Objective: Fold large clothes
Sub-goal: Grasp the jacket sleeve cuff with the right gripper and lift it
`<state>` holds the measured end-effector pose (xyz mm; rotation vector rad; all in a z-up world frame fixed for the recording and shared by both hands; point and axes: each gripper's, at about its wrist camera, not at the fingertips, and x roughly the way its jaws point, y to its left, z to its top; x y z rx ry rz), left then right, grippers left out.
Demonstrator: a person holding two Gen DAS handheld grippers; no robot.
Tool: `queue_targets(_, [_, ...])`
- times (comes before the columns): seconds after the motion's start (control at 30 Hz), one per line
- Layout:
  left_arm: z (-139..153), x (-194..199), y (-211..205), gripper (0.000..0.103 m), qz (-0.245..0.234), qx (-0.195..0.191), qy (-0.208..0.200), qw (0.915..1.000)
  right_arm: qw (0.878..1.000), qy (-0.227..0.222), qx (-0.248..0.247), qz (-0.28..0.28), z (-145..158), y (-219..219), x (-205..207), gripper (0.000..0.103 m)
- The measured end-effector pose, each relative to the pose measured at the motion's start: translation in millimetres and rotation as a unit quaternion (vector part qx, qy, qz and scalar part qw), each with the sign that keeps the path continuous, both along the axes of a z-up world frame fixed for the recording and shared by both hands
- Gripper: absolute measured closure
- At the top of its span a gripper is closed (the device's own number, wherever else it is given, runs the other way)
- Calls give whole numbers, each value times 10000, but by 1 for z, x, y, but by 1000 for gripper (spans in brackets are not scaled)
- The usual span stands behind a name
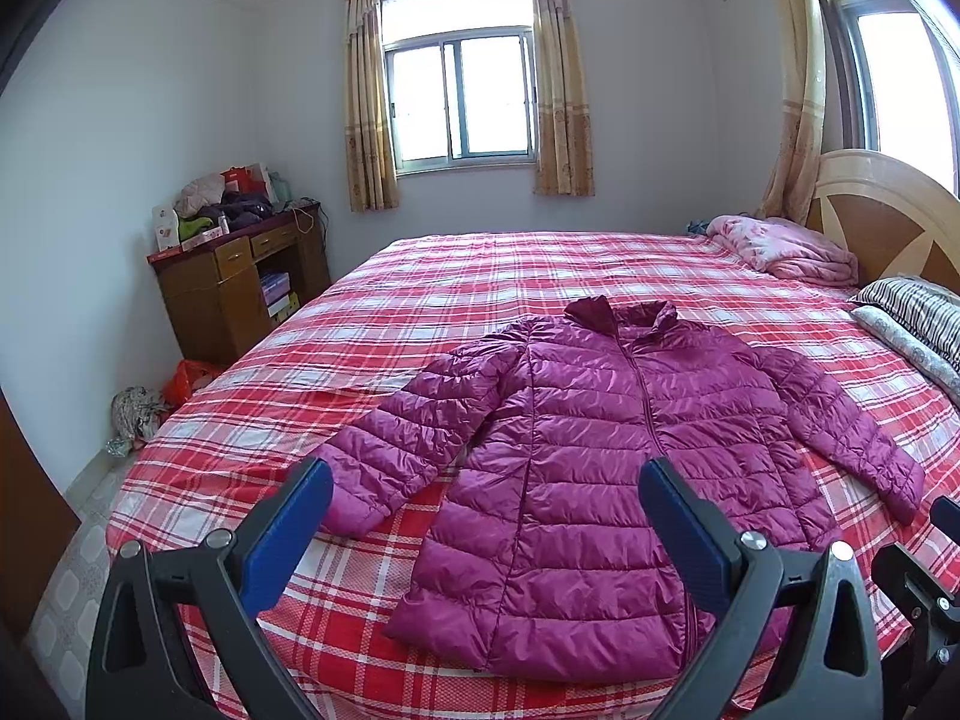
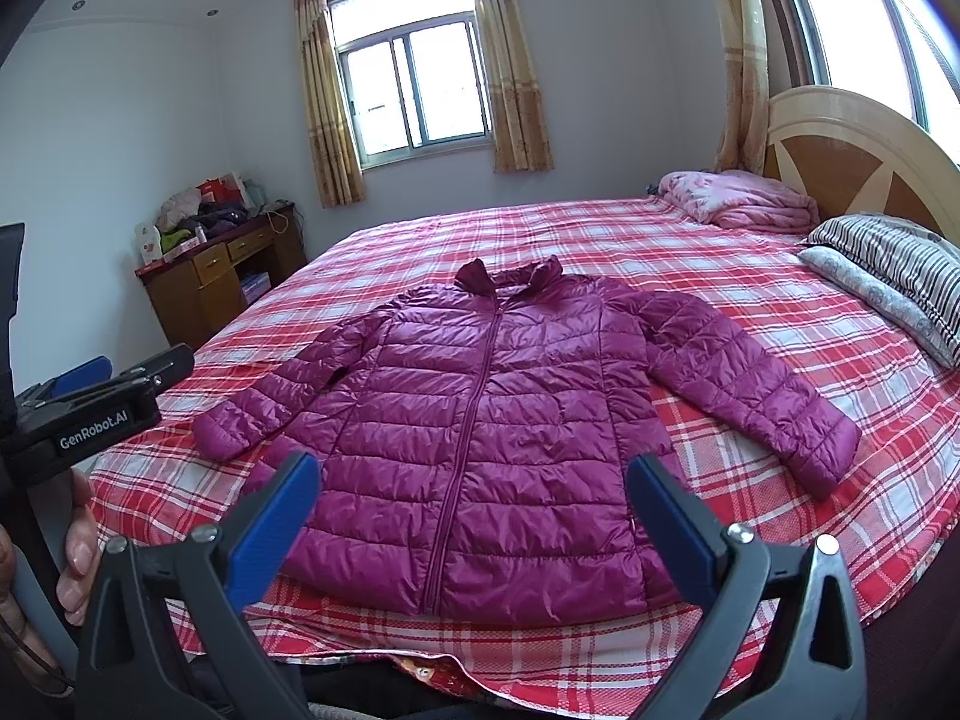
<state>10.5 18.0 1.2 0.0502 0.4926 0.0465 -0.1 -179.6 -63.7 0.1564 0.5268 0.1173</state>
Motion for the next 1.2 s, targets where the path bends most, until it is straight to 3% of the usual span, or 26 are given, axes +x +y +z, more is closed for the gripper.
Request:
queue_targets(0.27, [-12,12,-3,1,-45,32,74,10000,9997,211,148,18,-13,-15,16,0])
queue_targets(0.4, [-24,32,-6,1,-28,106,22,9999,9986,366,266,-279,-31,-45,32,0])
queue_targets(0.5, [-43,57,-11,1,65,248,148,9996,9951,482,226,-833,-47,-83,45,0])
queue_targets(0.67, [-78,109,-11,1,57,148,608,9980,9768,907,551,-1858,-80,-169,65,0])
queue_targets(0.83, [-98,157,-16,1,111,166,575,9981,9528,1185,750,-2692,-101,-238,80,4])
queue_targets(1.07, [-118,219,-15,1,324,248,757,9963,9268,1834,1061,-3102,-137,-292,109,21])
queue_targets(1.13, [-125,232,-13,1,417,281,828,9953,9278,1948,1077,-2994,-143,-294,113,36])
queue_targets(1.17, [-128,238,-12,1,456,308,874,9947,9298,1937,972,-2974,-142,-292,114,50])
queue_targets(1.2, [-131,244,-10,1,484,329,932,9939,9348,1877,846,-2894,-139,-290,114,70])
